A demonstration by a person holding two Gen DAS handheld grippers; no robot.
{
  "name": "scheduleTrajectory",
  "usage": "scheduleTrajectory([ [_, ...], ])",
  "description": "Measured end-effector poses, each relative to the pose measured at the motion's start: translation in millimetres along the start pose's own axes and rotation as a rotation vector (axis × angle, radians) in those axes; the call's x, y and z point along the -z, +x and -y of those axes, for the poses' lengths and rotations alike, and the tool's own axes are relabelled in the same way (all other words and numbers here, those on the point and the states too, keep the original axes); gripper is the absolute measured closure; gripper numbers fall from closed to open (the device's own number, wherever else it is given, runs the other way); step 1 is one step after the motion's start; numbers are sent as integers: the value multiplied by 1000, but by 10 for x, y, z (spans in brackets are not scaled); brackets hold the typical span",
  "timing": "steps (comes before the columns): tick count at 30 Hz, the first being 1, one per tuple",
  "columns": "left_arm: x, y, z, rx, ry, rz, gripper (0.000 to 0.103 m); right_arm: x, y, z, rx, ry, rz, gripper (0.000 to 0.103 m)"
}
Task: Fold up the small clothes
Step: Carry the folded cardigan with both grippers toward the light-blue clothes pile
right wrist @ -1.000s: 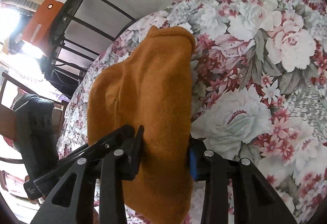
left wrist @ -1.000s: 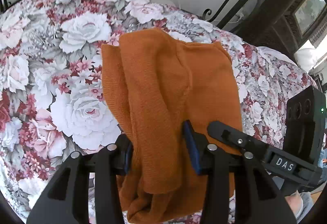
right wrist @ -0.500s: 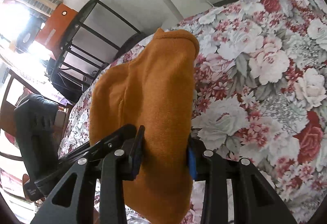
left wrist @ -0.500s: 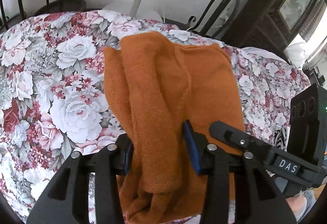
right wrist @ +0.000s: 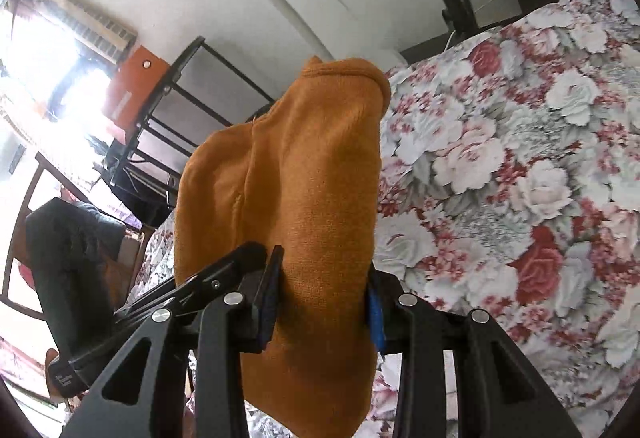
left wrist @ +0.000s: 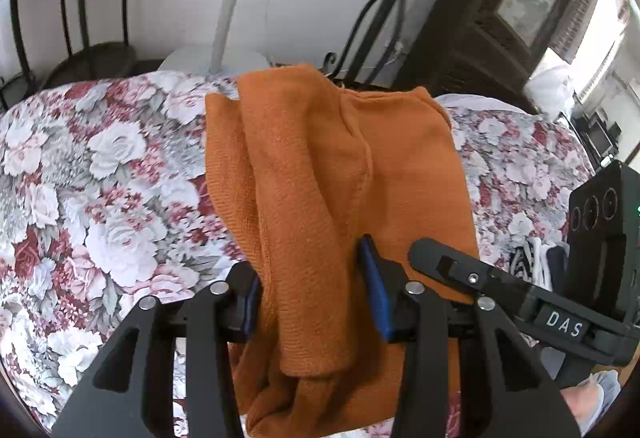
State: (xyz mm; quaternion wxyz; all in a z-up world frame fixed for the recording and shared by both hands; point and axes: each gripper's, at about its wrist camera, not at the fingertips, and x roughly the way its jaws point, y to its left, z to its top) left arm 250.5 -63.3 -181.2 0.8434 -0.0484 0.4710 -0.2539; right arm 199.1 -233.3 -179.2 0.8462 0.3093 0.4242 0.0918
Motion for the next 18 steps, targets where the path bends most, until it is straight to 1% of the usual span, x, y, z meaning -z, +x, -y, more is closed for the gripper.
scheduleTrajectory([
  [4, 35, -50, 186, 12, 23, 5, 61, 19, -188, 85, 4, 1, 21, 66],
  [7, 156, -104, 262, 24, 23, 10, 61, 80, -276, 149, -6, 19, 27, 66],
  [10, 359, -165, 212, 41, -8, 11, 61, 203, -292, 165, -9, 26, 0, 67],
  [12, 517, -182, 137, 41, -64, -38, 63, 318, -283, 124, -10, 10, -23, 67],
  [13, 552, -198, 126, 44, -64, -38, 63, 377, -279, 104, -3, -2, -33, 67],
  [15, 679, -297, 135, 27, -23, -4, 63, 482, -286, 91, -16, -1, -55, 67],
  [16, 760, -323, 112, 28, -20, 5, 63, 508, -287, 92, -22, 4, -63, 67],
  [18, 946, -277, -10, 51, -77, -40, 63, 590, -279, 61, -16, -1, -87, 67],
])
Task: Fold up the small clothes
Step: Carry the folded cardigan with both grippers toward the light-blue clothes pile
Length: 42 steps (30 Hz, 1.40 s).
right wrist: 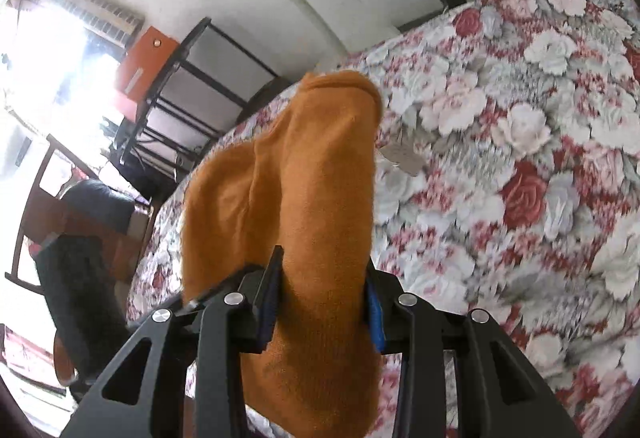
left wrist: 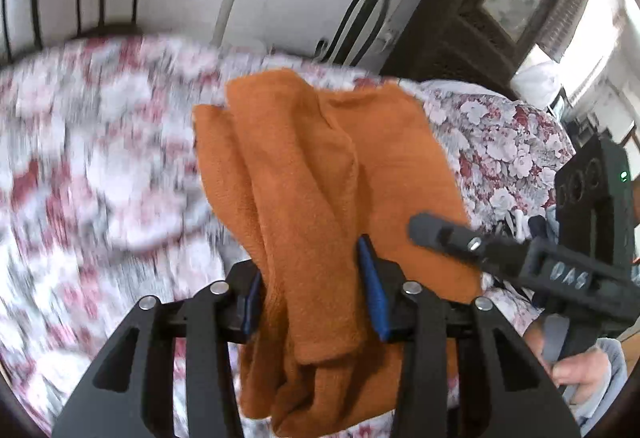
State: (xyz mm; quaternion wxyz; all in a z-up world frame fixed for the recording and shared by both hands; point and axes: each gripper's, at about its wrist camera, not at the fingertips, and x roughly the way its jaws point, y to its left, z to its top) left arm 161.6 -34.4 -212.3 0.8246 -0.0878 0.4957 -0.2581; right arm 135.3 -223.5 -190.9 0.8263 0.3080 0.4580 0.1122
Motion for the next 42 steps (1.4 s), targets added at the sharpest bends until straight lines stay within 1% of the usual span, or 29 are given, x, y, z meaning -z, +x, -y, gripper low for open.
scheduleTrajectory([
  [4, 205, 157, -188, -3, -56, -51, 63, 190, 155, -17, 49, -7, -57, 68],
  [5, 216, 233, -207, -13, -68, -84, 63, 232, 206, 1, 66, -8, -71, 68],
  [6, 222, 261, -193, -19, -57, -96, 63, 264, 249, 27, 82, -6, -84, 68],
  [8, 259, 267, -151, -34, -7, -78, 63, 287, 274, 84, 82, 26, -97, 68],
  [9, 299, 285, -159, -30, 1, -80, 63, 286, 265, 94, 79, 33, -98, 68],
  [12, 392, 335, -237, 24, -32, -105, 63, 333, 230, 89, 96, 15, -94, 69],
  [15, 466, 361, -282, 21, -28, -125, 64, 457, 269, 126, 109, 33, -115, 69],
  [19, 588, 254, -287, 19, -32, -123, 65, 568, 231, 61, 111, 25, -115, 69],
  [25, 764, -3, -148, 36, -27, -109, 65, 777, -60, -27, 102, 9, -65, 69],
  [32, 831, -199, 358, 59, 78, -101, 65, 929, -608, 97, 93, 55, 38, 69],
  [37, 773, -316, 673, 91, 101, -89, 65, 967, -980, 187, 92, 67, 108, 69],
  [42, 727, -348, 1165, 142, 174, -77, 65, 1013, -1451, 365, 112, 95, 192, 69],
])
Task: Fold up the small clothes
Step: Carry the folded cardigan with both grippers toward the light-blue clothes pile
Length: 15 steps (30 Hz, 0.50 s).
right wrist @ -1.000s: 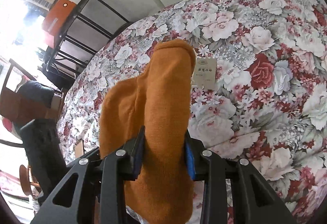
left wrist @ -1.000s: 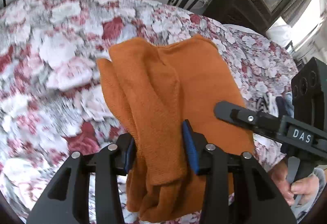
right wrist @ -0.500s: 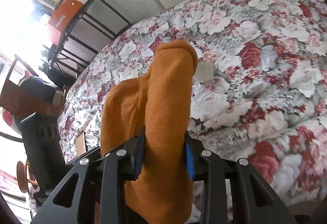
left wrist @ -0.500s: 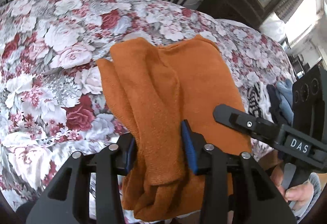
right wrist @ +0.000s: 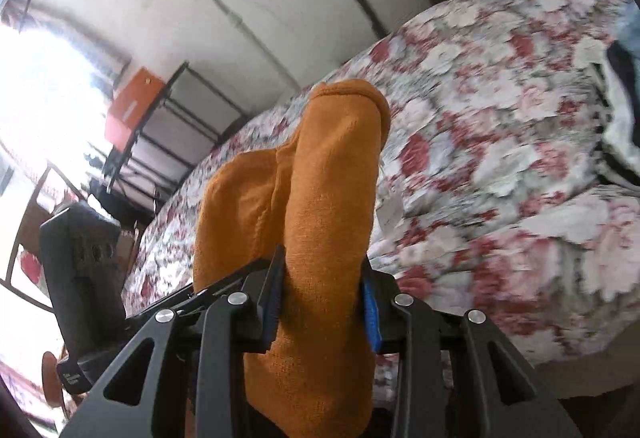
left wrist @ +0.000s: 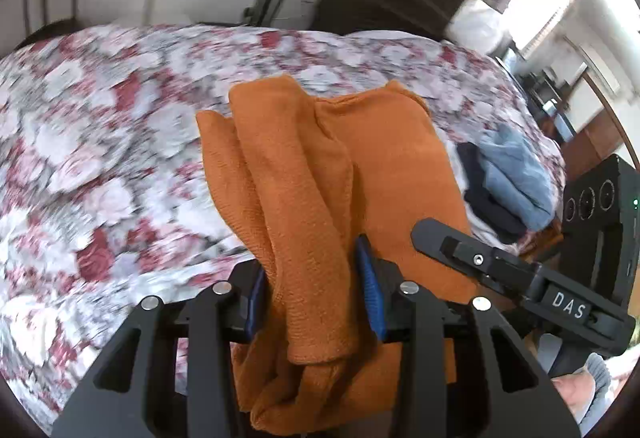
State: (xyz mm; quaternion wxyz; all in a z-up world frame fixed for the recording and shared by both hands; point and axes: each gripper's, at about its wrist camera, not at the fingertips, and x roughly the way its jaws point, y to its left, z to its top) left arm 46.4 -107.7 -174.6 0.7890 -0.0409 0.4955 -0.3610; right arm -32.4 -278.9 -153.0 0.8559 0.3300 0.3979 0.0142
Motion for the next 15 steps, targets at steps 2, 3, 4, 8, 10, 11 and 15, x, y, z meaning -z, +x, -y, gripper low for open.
scheduleTrajectory([
  [2, -48, 74, 219, 21, 32, -6, 65, -26, -178, 134, 15, 20, 35, 69],
  [3, -69, 117, 329, 30, 47, -11, 65, -41, -274, 218, 25, 32, 54, 69],
  [4, -86, 157, 439, 38, 62, -16, 65, -60, -371, 306, 35, 47, 69, 69],
  [8, -169, 357, 958, 81, 144, -37, 65, -125, -716, 610, 65, 98, 132, 69],
  [10, -211, 440, 1205, 101, 189, -43, 65, -164, -861, 742, 78, 117, 162, 69],
  [11, -233, 475, 1301, 109, 204, -45, 65, -190, -951, 809, 90, 124, 180, 69],
  [15, -344, 628, 1650, 159, 243, -57, 65, -275, -1236, 1000, 128, 151, 236, 69],
])
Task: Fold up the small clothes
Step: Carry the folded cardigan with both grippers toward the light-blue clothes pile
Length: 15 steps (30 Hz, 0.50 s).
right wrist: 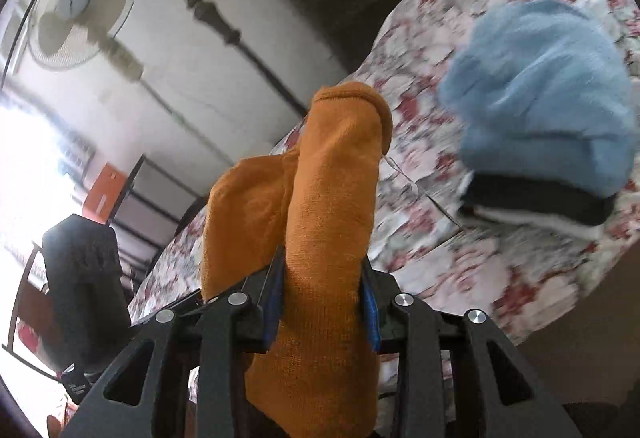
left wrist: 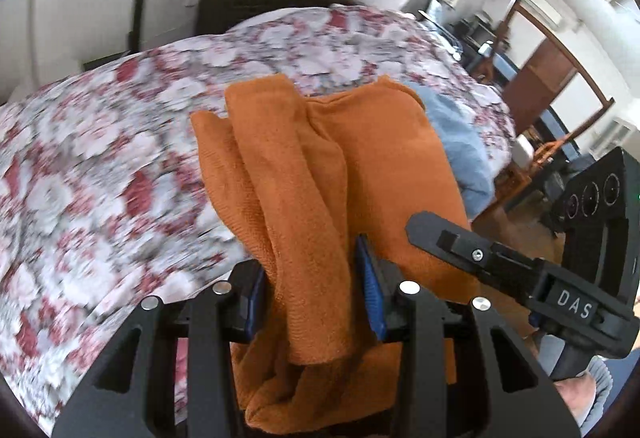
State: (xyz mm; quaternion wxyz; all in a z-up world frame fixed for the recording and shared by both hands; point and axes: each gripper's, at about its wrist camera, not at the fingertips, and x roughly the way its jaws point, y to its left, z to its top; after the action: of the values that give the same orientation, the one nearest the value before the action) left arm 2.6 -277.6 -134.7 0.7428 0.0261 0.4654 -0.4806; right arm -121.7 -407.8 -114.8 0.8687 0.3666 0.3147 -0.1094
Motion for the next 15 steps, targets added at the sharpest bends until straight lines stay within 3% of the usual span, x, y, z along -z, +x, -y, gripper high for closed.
scheduleTrajectory([
  [15, -730, 262, 794, 90, 148, 23, 65, -608, -572, 371, 42, 58, 176, 69],
])
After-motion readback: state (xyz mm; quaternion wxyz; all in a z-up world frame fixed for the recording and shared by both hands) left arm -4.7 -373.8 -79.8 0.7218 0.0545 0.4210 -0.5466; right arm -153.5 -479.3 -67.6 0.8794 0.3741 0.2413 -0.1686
